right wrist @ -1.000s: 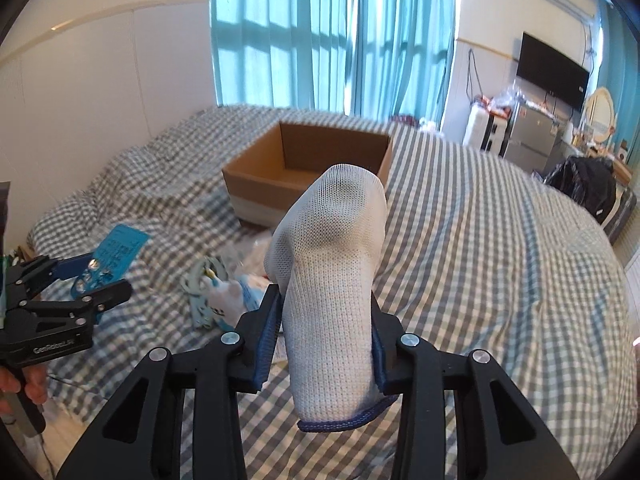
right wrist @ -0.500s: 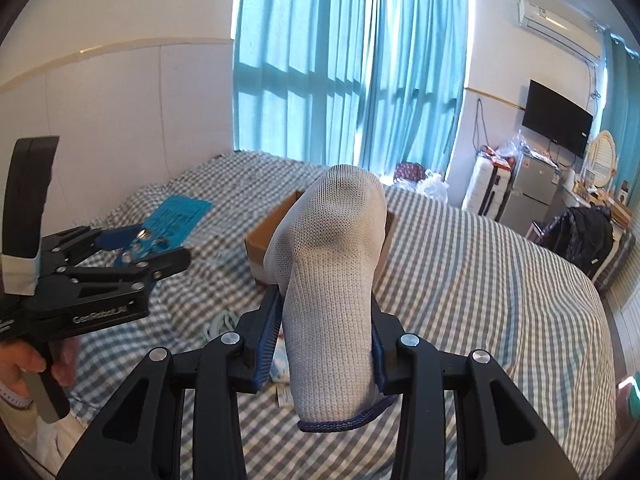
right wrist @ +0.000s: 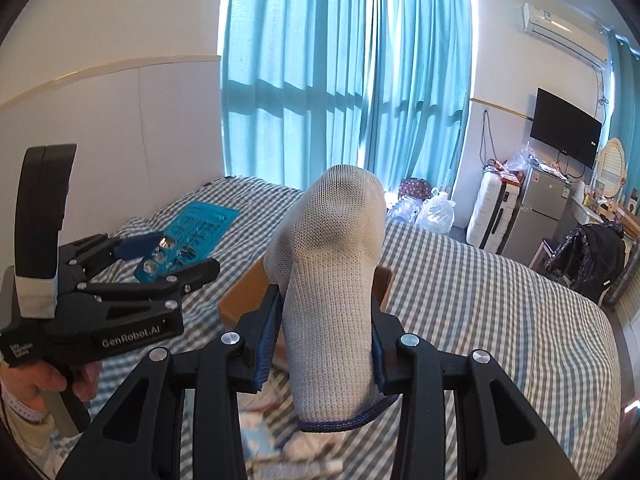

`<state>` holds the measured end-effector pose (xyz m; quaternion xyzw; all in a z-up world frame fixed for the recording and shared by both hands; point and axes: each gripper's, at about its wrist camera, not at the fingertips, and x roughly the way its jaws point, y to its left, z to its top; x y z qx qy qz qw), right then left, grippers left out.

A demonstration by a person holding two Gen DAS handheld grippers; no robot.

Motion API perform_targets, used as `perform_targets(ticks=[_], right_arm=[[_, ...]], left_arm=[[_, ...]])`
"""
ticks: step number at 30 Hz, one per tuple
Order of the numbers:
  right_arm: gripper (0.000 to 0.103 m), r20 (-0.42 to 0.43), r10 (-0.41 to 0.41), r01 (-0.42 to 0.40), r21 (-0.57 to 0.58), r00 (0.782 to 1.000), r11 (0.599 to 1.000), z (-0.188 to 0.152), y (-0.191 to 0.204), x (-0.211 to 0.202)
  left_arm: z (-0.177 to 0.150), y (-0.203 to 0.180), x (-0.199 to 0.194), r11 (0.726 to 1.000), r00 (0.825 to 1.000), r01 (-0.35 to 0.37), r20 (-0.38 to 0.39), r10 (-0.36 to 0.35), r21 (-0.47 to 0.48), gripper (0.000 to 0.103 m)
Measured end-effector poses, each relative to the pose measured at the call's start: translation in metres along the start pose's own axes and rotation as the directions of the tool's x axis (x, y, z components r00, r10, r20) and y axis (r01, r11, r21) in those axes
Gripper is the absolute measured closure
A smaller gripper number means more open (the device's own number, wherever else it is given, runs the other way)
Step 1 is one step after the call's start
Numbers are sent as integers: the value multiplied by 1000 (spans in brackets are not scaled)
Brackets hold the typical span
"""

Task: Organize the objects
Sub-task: 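Carry blister pack and sock into the box and open both tools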

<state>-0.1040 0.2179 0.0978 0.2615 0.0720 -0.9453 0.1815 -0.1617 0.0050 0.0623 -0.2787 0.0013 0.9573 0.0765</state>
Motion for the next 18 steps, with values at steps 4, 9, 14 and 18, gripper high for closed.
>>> perform_targets(ticks=[4, 9, 14, 18], right_arm=[[65, -5, -4, 4, 13, 1000, 1000, 17, -15, 38], [65, -33, 6, -5, 29, 999, 1000, 27, -29, 91], [66, -76, 16, -13, 39, 997, 999, 26, -38, 146], [66, -117, 24, -18, 58, 993, 998, 18, -45, 185]], left_arm=[[13, -3, 35, 1000, 1000, -7, -10, 8, 17, 33], [16, -2, 82, 999, 999, -20, -37, 21, 33, 33], [8, 1, 126, 999, 996, -24, -81, 28, 44, 33], [-3, -2, 153, 998, 993, -21, -115, 27, 61, 33]])
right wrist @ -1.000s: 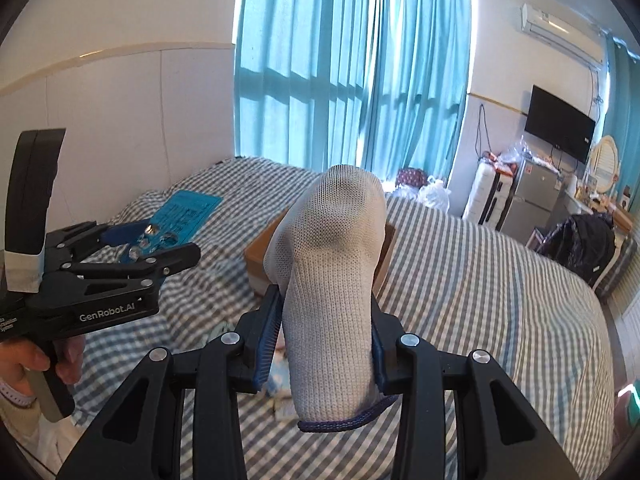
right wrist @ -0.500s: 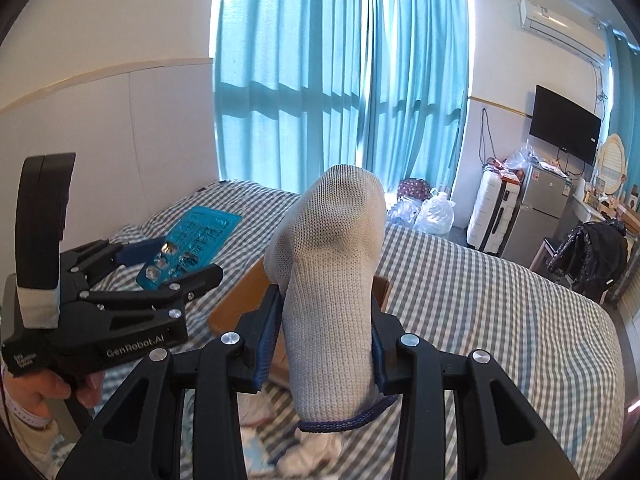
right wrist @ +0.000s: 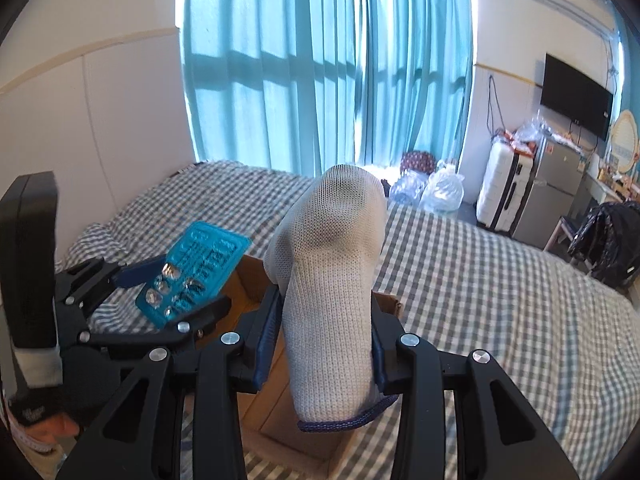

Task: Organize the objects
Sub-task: 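Carry blister pack and sock into the box and open both tools, then withdraw both tools from the box back toward the items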

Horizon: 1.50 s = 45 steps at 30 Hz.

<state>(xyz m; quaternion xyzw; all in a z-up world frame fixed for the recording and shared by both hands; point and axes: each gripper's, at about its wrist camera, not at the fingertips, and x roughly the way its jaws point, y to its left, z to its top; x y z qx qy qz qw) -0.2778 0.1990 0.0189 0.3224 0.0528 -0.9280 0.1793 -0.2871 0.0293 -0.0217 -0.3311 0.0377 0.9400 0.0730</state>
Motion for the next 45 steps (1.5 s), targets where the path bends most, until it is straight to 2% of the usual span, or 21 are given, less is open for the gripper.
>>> perform_targets(ticks=[6, 10, 19, 20, 22, 23, 24, 26, 30, 32, 38, 45], right_arm=[[66, -68, 1, 0, 5, 998, 1000, -16, -4, 46], [66, -87, 9, -8, 11, 996, 1000, -29, -7, 59], [60, -67, 53, -49, 65, 996, 997, -31, -17, 53], [59, -61, 52, -48, 69, 997, 997, -31, -16, 50], [58, -50, 58, -54, 71, 997, 996, -29, -16, 43], [54, -39, 55, -52, 73, 998, 996, -28, -16, 37], [47, -24, 49, -47, 75, 999, 996, -26, -16, 31], [34, 16, 33, -34, 84, 999, 996, -21, -16, 13], [26, 75, 12, -18, 76, 997, 997, -10, -15, -30], [23, 98, -12, 6, 64, 995, 998, -6, -14, -53], [22, 151, -45, 40, 40, 987, 998, -6, -8, -124], [22, 169, -66, 66, 6, 983, 998, -23, 4, -189]], left_arm=[[-18, -7, 43, 999, 996, 38, -87, -35, 32, 33], [-27, -10, 56, 998, 993, 47, -115, -42, 42, 33], [-27, -9, 60, 998, 990, 62, -125, -59, 21, 31], [-27, -9, 58, 998, 991, 62, -118, -59, 20, 29], [-25, -9, 49, 998, 993, 60, -102, -58, 21, 20], [-25, -9, 43, 999, 995, 48, -89, -46, 20, 12], [-23, -9, 40, 999, 996, 38, -79, -36, 17, 8], [-22, -8, 26, 1000, 998, 15, -54, -15, 8, 7], [-15, -3, 3, 1000, 1000, -12, -29, 11, -23, 1], [-12, -1, -14, 999, 1000, -23, -4, 23, -38, 0], [-3, 0, -66, 997, 997, -54, 53, 56, -49, 0], [-10, -3, -119, 994, 991, -99, 88, 104, -56, 0]])
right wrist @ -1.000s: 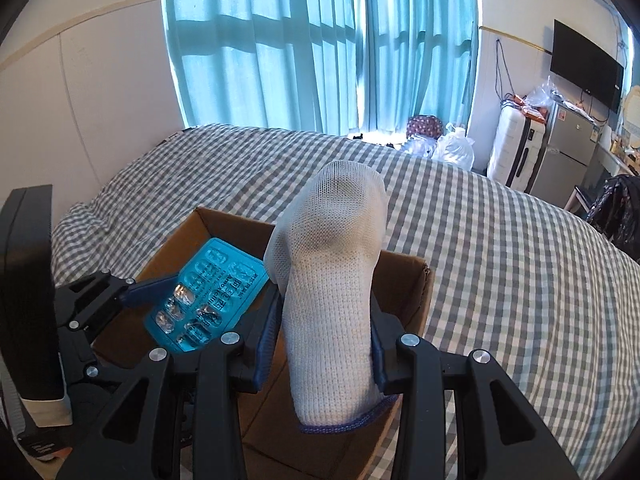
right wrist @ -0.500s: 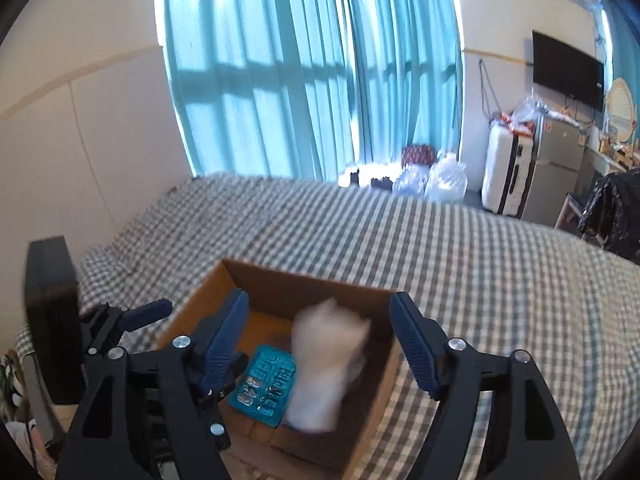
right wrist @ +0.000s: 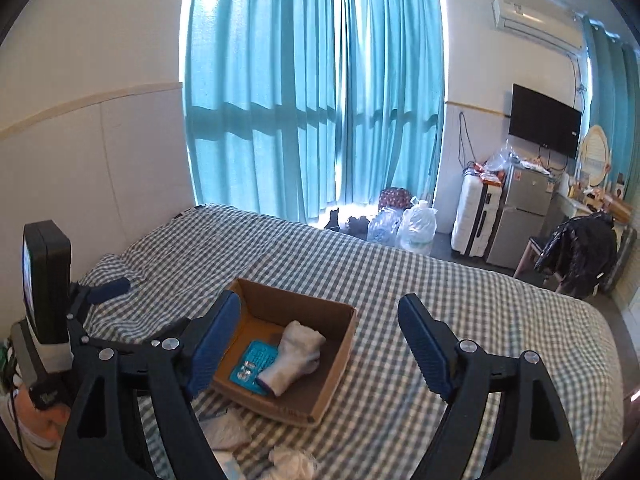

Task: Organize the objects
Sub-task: 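Withdraw both tools from the box back toward the items, then grasp the white bear plush with the left tool while the right tool grasps the lace cloth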

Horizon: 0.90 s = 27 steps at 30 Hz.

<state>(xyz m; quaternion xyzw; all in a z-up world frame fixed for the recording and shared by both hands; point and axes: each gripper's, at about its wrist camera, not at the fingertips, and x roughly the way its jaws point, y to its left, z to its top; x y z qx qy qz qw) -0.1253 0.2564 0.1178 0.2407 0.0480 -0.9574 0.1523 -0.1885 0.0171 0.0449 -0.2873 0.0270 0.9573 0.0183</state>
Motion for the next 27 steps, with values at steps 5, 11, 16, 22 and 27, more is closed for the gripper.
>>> perform_targets(ticks=[5, 11, 16, 22, 27], right_arm=[[22, -26, 3, -3, -17, 1000, 1000, -25, 3, -24], [22, -105, 0, -1, -6, 994, 1000, -79, 4, -21], [22, -182, -48, 54, 31, 982, 998, -139, 6, -2], [22, -308, 5, 37, 131, 952, 991, -198, 0, 33], [22, -337, -11, 61, 137, 942, 989, -212, -5, 41]], left_arm=[[-25, -4, -22, 1000, 1000, -27, -17, 26, -8, 0], [-75, -3, -29, 997, 996, -53, -69, 50, -50, 0], [-129, -4, -21, 995, 985, -93, -147, 86, -45, 0], [-183, -11, -7, 996, 968, -72, -245, 56, -54, 0], [-202, -20, 5, 998, 953, -36, -303, 19, -50, 0]])
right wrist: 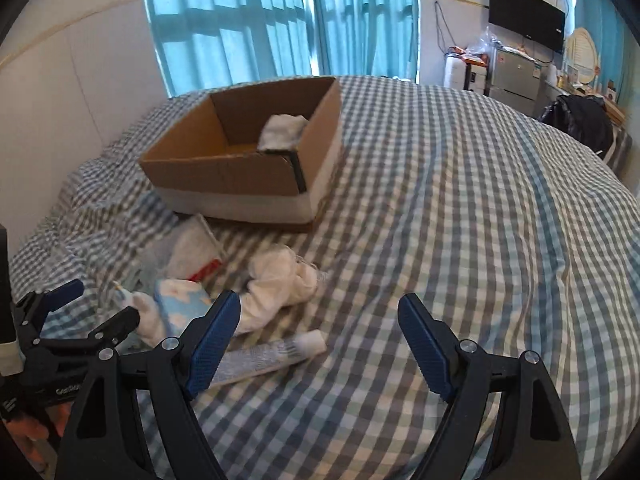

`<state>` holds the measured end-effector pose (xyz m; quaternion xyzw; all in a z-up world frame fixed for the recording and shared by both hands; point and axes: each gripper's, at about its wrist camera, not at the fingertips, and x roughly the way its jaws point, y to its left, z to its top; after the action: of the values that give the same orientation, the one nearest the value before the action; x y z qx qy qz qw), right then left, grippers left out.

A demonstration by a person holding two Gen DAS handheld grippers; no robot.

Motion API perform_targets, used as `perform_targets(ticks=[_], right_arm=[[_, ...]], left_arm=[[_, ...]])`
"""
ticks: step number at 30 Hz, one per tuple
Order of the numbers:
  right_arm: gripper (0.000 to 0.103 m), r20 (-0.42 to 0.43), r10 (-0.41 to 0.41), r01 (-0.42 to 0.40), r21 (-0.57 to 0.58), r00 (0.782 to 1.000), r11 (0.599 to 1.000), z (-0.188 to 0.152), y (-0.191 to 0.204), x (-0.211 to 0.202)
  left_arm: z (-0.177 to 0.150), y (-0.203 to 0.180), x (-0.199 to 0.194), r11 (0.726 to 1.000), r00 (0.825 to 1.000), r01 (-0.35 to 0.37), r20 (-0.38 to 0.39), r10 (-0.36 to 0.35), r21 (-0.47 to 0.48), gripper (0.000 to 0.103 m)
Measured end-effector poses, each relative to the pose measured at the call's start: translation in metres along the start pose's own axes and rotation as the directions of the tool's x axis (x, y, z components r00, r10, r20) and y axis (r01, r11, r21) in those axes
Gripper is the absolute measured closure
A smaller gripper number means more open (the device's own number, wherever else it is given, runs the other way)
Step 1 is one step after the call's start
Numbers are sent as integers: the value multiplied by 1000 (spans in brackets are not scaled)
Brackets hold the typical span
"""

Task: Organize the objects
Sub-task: 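Grasp the white bear plush with the left tool while the right tool grasps the lace cloth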

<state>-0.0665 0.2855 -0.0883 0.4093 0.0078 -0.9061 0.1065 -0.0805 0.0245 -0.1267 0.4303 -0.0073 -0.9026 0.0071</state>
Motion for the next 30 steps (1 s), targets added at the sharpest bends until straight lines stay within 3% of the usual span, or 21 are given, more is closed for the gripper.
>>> perform_targets(ticks=[5, 7, 9, 11, 16, 24, 25, 27, 30], right_arm=[[22, -19, -1, 1, 9, 1000, 1000, -3, -2, 8], [22, -27, -5, 5, 3, 1000, 1000, -4, -1, 11], [22, -33, -2, 2, 0, 999, 1000, -4, 0, 15], [22, -41, -1, 1, -1, 999, 1000, -3, 0, 19], [22, -68, 12, -14, -25, 998, 1000, 3, 10, 36], [24, -162, 52, -56, -21, 985, 998, 11, 30, 86], [29, -174, 49, -54, -25, 983, 998, 10, 32, 90], [64, -199, 42, -51, -42, 979, 998, 5, 36, 96], [82, -191, 17, -32, -76, 981, 997, 0, 41, 91]], left_arm=[[-4, -18, 12, 998, 999, 42, -27, -41, 49, 1], [-7, -24, 17, 996, 998, 52, -32, -50, 69, 9], [-6, -27, 22, 994, 997, 67, -39, -64, 82, 34], [-5, -29, 30, 990, 993, 107, -69, -100, 96, 51], [-3, -30, 31, 986, 991, 121, -63, -114, 117, 51], [8, -12, 19, 989, 991, 130, -53, -126, 75, 51], [9, -10, 16, 989, 991, 129, -49, -126, 74, 51], [11, -6, 12, 989, 991, 129, -40, -127, 69, 51], [15, -1, 6, 990, 992, 125, -29, -124, 65, 51]])
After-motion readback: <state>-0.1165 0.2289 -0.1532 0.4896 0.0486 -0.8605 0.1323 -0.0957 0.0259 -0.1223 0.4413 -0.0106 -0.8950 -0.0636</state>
